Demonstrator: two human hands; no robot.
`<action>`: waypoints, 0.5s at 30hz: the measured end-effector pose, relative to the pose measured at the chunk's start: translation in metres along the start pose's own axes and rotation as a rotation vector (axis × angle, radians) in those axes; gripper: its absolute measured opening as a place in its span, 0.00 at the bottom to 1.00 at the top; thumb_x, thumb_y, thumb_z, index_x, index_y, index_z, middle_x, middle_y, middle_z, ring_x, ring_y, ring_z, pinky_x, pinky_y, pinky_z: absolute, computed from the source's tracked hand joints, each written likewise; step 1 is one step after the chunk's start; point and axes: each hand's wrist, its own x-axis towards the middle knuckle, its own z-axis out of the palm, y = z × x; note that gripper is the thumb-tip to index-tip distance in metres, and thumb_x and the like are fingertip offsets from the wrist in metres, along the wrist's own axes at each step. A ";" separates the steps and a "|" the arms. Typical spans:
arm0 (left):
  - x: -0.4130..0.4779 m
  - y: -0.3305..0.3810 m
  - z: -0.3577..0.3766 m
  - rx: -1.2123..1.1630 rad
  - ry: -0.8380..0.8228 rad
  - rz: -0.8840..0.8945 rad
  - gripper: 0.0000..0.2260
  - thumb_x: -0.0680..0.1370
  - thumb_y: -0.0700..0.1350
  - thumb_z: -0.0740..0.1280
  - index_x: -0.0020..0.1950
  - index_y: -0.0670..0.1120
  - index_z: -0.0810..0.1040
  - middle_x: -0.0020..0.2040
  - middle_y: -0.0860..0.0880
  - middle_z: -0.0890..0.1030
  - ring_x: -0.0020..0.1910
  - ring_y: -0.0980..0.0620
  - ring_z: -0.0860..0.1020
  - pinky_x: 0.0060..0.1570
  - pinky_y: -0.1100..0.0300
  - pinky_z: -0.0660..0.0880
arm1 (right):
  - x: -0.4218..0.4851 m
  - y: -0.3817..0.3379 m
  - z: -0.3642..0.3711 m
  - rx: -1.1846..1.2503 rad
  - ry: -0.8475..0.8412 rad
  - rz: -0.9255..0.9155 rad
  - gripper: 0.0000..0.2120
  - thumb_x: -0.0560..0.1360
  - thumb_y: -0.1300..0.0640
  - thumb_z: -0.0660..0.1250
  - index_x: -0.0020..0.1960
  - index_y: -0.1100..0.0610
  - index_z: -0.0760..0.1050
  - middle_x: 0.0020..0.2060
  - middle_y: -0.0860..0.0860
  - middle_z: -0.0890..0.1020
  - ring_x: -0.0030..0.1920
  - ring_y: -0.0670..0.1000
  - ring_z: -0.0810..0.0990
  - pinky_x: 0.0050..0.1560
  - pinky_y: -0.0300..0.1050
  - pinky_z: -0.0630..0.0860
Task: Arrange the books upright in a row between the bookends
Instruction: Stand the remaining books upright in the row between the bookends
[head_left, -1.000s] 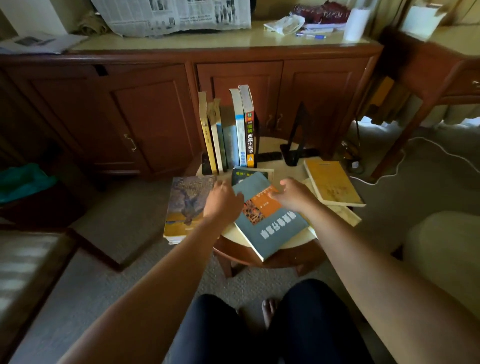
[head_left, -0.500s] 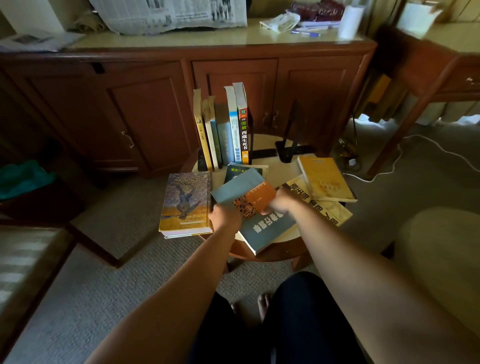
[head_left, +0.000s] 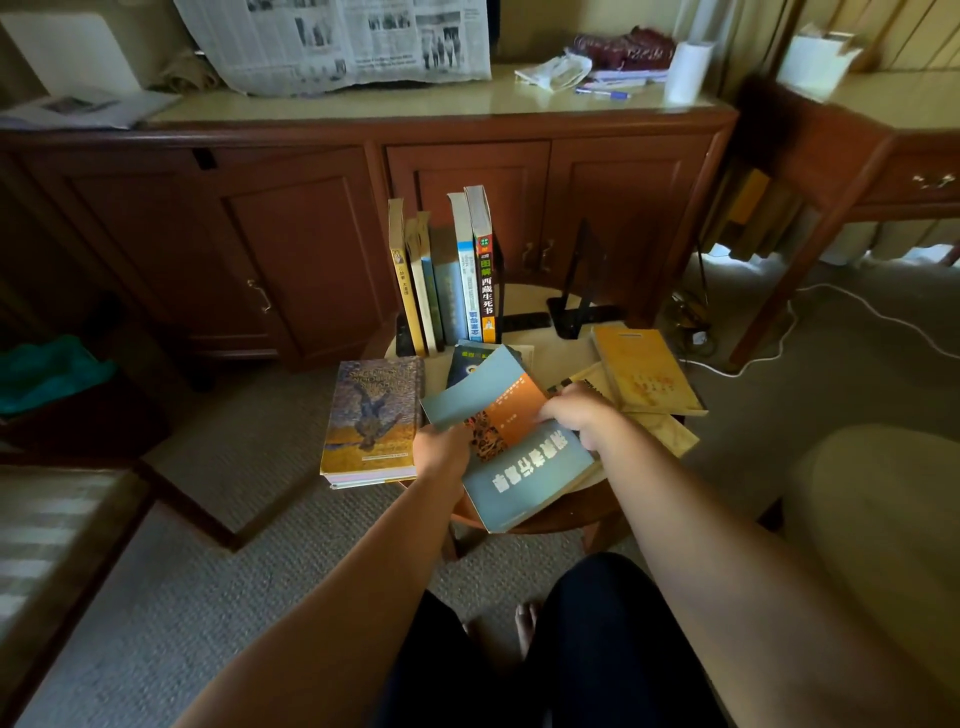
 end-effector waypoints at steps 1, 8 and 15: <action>-0.001 0.001 -0.001 -0.050 -0.015 -0.018 0.06 0.78 0.36 0.67 0.48 0.45 0.81 0.47 0.43 0.85 0.45 0.43 0.83 0.49 0.48 0.82 | -0.003 -0.003 -0.003 0.023 -0.024 -0.001 0.34 0.70 0.57 0.80 0.70 0.63 0.68 0.55 0.56 0.80 0.52 0.59 0.81 0.58 0.58 0.81; 0.001 0.032 -0.010 -0.043 -0.144 -0.042 0.29 0.68 0.58 0.72 0.64 0.43 0.78 0.60 0.41 0.80 0.58 0.40 0.79 0.56 0.44 0.76 | -0.041 -0.020 -0.042 0.105 -0.105 -0.103 0.22 0.72 0.62 0.78 0.60 0.62 0.71 0.56 0.58 0.81 0.50 0.56 0.83 0.57 0.54 0.79; -0.009 0.101 -0.041 0.634 -0.432 0.637 0.45 0.67 0.49 0.84 0.79 0.54 0.65 0.71 0.49 0.74 0.73 0.43 0.72 0.67 0.43 0.76 | -0.076 -0.040 -0.083 -0.047 -0.165 -0.449 0.20 0.70 0.66 0.79 0.57 0.51 0.78 0.49 0.51 0.88 0.48 0.51 0.87 0.56 0.52 0.82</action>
